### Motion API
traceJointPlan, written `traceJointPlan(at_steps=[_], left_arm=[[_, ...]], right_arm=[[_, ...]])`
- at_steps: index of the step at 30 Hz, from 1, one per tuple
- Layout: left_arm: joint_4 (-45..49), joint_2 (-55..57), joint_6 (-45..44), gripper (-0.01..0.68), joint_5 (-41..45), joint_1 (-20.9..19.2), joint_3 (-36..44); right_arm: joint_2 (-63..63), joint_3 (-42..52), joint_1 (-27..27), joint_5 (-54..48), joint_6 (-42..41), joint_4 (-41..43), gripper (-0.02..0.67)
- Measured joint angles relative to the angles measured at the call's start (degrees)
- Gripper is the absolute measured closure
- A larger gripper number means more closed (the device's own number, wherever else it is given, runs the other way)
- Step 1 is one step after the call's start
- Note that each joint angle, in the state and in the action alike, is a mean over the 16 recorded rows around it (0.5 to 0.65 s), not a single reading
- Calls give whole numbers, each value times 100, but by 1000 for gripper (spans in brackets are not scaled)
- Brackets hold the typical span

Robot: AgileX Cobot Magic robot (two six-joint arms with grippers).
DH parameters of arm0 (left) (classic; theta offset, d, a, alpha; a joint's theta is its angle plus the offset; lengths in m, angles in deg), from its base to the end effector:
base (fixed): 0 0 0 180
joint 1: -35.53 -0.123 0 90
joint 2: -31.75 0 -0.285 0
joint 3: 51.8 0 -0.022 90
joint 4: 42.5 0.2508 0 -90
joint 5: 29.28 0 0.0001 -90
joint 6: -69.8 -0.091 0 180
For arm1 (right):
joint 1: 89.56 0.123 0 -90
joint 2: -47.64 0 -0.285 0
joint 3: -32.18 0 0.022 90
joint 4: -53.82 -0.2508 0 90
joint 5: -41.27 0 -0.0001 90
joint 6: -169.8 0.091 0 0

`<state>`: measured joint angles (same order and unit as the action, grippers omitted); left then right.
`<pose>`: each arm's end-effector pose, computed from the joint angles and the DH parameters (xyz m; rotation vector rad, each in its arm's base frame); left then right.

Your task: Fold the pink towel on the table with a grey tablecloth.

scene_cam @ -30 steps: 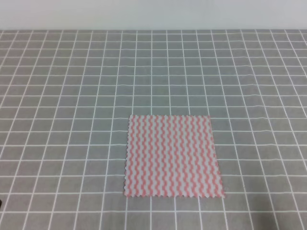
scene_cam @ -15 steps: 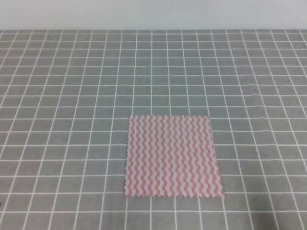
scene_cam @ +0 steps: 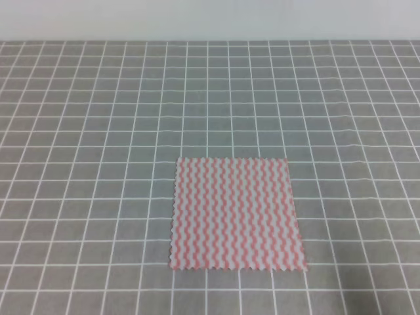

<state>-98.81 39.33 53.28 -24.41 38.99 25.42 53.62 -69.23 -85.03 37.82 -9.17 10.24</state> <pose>0.0555 -0.0099 0.2091 -0.4310 1.5029 -0.6515 0.0545 0.0082 0.2029 0.5027 1.4797 0.7126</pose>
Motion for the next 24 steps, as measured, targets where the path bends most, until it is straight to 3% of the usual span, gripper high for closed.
traceJointPlan(at_steps=[12,24], left_arm=[[-55,82,-1,674,211,0,-123],[215,1607,-614,674,1750,0,-1252]], right_arm=[[410,-535,0,-654,-8,262,666],[2437,-2007,0,-2257,-175,1204,666]])
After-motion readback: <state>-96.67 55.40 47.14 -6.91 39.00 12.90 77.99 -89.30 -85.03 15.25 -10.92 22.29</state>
